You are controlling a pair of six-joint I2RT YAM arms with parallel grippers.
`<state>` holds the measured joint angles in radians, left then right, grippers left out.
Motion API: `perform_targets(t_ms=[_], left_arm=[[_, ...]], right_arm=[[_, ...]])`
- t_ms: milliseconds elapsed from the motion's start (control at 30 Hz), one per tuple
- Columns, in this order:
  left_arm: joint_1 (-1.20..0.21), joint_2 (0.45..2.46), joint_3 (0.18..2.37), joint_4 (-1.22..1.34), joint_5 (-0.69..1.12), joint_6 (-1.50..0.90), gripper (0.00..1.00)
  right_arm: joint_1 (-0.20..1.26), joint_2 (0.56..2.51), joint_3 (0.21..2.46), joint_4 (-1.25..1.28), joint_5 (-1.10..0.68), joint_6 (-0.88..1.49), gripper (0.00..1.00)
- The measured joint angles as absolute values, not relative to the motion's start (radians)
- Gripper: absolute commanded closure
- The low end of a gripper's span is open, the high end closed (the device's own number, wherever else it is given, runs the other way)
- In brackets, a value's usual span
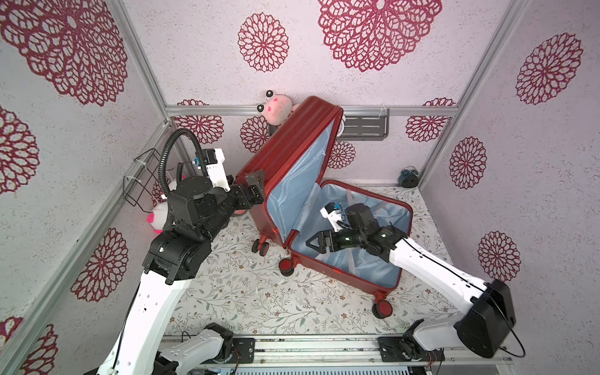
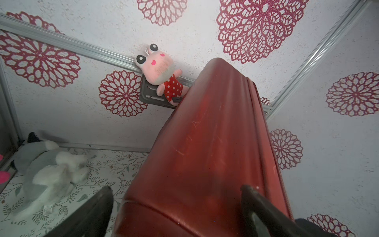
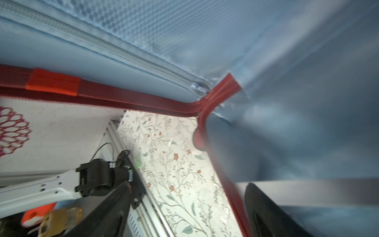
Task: Open the suitcase zippers
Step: Move the suitcase to the center of the board.
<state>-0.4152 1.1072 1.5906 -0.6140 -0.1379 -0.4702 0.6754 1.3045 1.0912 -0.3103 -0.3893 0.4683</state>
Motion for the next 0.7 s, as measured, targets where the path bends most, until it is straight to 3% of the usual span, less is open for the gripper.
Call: perform_targets(t_ms=[100,233,500,700], left_arm=[[-0.413,1.099,1.576,-0.603,-0.135,-0.475,0.0],[-0.413,1.1,1.578,-0.604,-0.131,-0.476,0.0],[-0.413,1.1,1.578,-0.605,-0.13,-0.476,0.0],[-0.413,1.1,1.578,-0.606,-0.136,-0.479,0.01]], right_arm=[[0.69,1.26,0.993,-0.197,-0.352,0.507,0.16],[0.801,1.337,0.968,-0.165,-0.237,0.498,0.19],[0.952,1.528,1.113,-0.268,0.0,0.303,0.23],[0.953,1.631,1.186,-0.333,0.118,0.146,0.37]])
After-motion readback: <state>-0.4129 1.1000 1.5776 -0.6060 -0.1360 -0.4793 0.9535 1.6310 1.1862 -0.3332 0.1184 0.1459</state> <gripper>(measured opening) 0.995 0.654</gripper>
